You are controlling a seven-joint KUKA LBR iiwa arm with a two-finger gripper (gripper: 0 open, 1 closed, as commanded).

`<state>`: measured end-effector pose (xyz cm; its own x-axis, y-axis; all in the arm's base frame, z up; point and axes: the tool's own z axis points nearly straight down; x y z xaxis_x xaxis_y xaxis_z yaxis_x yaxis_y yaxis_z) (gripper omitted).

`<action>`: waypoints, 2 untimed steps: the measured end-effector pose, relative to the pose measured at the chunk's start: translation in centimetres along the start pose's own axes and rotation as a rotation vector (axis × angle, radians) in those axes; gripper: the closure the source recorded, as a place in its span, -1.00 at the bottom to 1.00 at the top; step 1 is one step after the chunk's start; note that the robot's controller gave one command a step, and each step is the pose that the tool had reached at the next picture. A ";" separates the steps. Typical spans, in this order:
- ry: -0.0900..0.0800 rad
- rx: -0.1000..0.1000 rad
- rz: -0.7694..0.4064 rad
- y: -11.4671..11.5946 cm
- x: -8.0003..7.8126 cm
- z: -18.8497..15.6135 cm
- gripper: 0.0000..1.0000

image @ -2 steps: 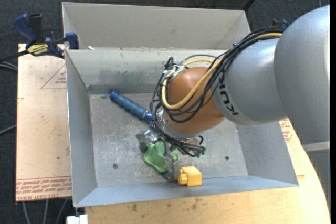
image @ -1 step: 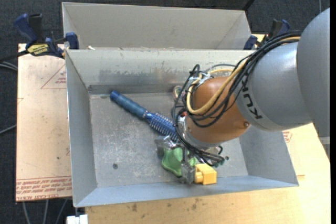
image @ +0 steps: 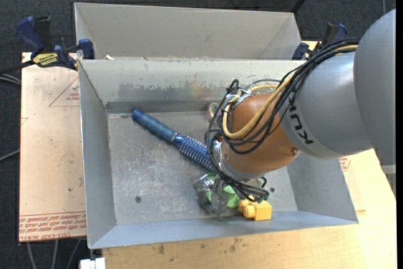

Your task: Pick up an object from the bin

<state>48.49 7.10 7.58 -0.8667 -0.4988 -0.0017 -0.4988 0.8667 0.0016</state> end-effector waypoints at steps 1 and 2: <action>-0.008 0.006 -0.001 -2.8 -1.0 -7.3 1.00; 0.000 0.001 -0.003 -2.6 -0.8 -6.9 -1.00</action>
Offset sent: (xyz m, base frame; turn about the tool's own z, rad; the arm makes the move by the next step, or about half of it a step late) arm 0.0192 -0.0187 0.0689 -0.0057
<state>50.46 5.29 14.43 -0.8654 -0.5011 -0.0021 -0.5011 0.8654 0.0009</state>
